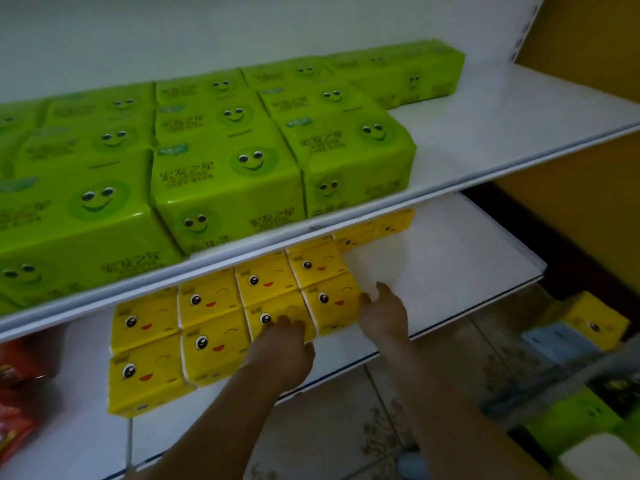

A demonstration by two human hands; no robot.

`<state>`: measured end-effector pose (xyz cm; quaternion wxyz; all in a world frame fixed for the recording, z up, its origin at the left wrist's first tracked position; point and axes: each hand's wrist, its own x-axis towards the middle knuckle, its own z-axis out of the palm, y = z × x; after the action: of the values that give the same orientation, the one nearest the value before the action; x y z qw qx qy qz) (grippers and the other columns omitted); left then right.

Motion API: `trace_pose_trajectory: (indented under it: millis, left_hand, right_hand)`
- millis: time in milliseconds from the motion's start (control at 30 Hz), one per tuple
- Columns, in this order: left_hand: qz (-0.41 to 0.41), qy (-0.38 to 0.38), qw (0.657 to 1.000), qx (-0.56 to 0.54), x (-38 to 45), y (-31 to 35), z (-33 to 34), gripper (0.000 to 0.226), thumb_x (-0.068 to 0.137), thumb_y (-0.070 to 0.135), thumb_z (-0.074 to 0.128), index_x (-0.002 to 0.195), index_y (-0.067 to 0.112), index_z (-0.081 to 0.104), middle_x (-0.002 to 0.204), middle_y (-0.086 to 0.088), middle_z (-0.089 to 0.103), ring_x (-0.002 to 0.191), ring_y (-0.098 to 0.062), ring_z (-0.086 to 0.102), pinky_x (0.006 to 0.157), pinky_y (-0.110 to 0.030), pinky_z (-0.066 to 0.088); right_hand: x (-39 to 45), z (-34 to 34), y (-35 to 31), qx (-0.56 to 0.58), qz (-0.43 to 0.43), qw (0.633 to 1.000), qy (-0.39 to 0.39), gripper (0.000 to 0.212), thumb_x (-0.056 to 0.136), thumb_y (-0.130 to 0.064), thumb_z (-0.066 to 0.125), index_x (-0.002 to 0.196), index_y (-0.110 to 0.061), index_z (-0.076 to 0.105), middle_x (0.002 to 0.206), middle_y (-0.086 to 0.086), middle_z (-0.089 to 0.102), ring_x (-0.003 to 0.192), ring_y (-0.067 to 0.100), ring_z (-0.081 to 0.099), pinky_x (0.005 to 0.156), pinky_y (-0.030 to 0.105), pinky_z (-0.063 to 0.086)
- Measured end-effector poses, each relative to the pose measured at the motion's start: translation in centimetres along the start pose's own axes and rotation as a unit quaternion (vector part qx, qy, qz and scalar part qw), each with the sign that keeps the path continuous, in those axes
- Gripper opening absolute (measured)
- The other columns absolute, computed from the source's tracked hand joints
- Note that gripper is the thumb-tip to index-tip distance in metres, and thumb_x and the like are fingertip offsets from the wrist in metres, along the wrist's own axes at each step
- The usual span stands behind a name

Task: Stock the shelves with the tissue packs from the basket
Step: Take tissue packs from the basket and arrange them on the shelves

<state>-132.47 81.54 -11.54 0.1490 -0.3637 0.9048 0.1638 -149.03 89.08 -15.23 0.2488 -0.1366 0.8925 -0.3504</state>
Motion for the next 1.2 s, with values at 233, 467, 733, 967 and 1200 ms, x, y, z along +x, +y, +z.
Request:
trace_pose_trajectory:
  millis: [233, 467, 733, 967, 1200]
  left_hand:
    - [0.1, 0.044, 0.989, -0.1, -3.0, 11.3, -3.4, 0.026, 0.1, 0.035, 0.042, 0.098, 0.017, 0.061, 0.113, -0.014, 0.066, 0.106, -0.032, 0.059, 0.076, -0.03, 0.043]
    - [0.274, 0.041, 0.949, -0.15, -9.1, 23.4, -2.2, 0.028, 0.092, 0.041, 0.049, 0.079, 0.018, 0.057, 0.088, -0.008, 0.069, 0.088, -0.029, 0.063, 0.071, -0.035, 0.048]
    - [0.352, -0.092, 0.916, -0.17, -13.7, 30.9, 2.4, 0.025, 0.091, 0.043, 0.062, 0.087, 0.02, 0.069, 0.078, 0.003, 0.062, 0.082, -0.017, 0.062, 0.066, -0.026, 0.041]
    - [0.404, -0.198, 0.879, 0.156, -16.9, 32.7, 5.7, 0.052, 0.083, 0.061, 0.06, 0.11, 0.016, 0.06, 0.114, -0.01, 0.062, 0.106, -0.029, 0.06, 0.078, -0.034, 0.046]
    - [0.377, -0.246, 0.888, 0.096, -16.9, 29.6, 6.7, 0.046, 0.081, 0.045, 0.068, 0.117, 0.02, 0.053, 0.118, -0.007, 0.061, 0.11, -0.029, 0.059, 0.078, -0.033, 0.046]
  right_hand:
    - [-7.2, -13.8, 0.8, 0.02, -0.117, 0.992, 0.036, 0.033, 0.096, -0.034, 0.055, 0.125, -0.021, 0.062, 0.112, 0.003, 0.069, 0.101, 0.022, 0.066, 0.093, 0.027, 0.048]
    - [-14.7, -28.7, 8.8, -0.108, -0.131, 0.979, 0.117, 0.023, 0.094, -0.026, 0.059, 0.114, -0.019, 0.068, 0.105, 0.005, 0.073, 0.099, 0.022, 0.066, 0.08, 0.027, 0.046]
    - [-21.9, -37.3, 18.3, -0.274, -0.048, 0.958, 0.064, 0.035, 0.095, -0.038, 0.057, 0.126, -0.024, 0.06, 0.113, -0.002, 0.069, 0.107, 0.023, 0.063, 0.084, 0.033, 0.047]
    - [-28.5, -36.3, 21.8, -0.26, -0.077, 0.962, 0.047, 0.025, 0.093, -0.03, 0.056, 0.114, -0.024, 0.067, 0.105, 0.0, 0.072, 0.098, 0.023, 0.065, 0.081, 0.037, 0.052]
    - [-29.3, -29.4, 23.2, -0.301, -0.079, 0.948, -0.058, 0.029, 0.093, -0.032, 0.05, 0.118, -0.024, 0.061, 0.116, 0.006, 0.067, 0.107, 0.03, 0.06, 0.08, 0.035, 0.047]
